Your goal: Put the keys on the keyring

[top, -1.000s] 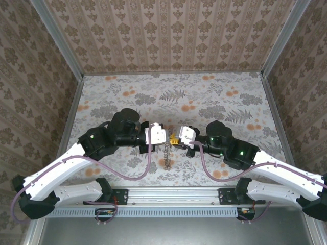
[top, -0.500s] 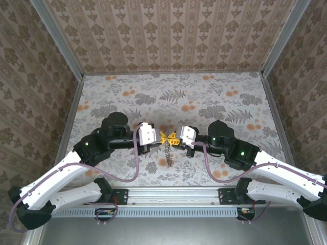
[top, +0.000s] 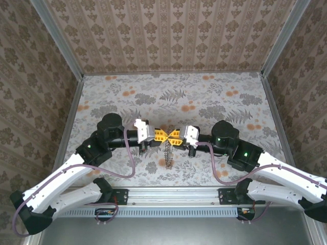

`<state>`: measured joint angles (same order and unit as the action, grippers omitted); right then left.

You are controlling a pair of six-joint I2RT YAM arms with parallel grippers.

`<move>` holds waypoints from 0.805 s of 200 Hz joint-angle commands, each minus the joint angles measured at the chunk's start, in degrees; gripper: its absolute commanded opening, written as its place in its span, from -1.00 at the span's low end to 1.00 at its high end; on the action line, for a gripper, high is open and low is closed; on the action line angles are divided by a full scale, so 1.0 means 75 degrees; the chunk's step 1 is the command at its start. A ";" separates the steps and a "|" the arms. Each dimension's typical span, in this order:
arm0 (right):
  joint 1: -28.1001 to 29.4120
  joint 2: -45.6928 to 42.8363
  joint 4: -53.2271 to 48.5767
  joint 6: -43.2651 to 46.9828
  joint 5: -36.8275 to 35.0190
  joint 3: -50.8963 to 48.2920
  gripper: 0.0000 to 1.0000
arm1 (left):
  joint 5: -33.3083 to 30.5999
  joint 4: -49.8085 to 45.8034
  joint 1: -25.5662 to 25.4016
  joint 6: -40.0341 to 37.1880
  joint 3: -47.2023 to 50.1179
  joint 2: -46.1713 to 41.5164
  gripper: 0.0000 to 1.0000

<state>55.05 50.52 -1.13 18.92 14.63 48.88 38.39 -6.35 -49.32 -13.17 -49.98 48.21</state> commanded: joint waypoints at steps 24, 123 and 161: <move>0.0032 -0.0100 0.0335 -0.0118 0.0299 -0.0201 -0.71 | 0.1423 0.2400 0.0323 0.1157 0.0494 -0.0304 -1.00; -0.0015 -0.0329 0.0483 -0.0179 0.0168 -0.0325 -1.00 | 0.1662 0.1815 0.0411 0.0991 0.0217 -0.0272 -1.00; -0.0015 -0.0211 0.0182 -0.0094 -0.0536 -0.0190 -1.00 | -0.0511 -0.1760 -0.0167 -0.0948 -0.1167 -0.0100 -0.77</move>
<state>55.20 48.38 3.66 17.65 16.36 47.13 43.79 -4.10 -48.27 -10.22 -50.85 47.53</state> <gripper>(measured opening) 0.066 0.059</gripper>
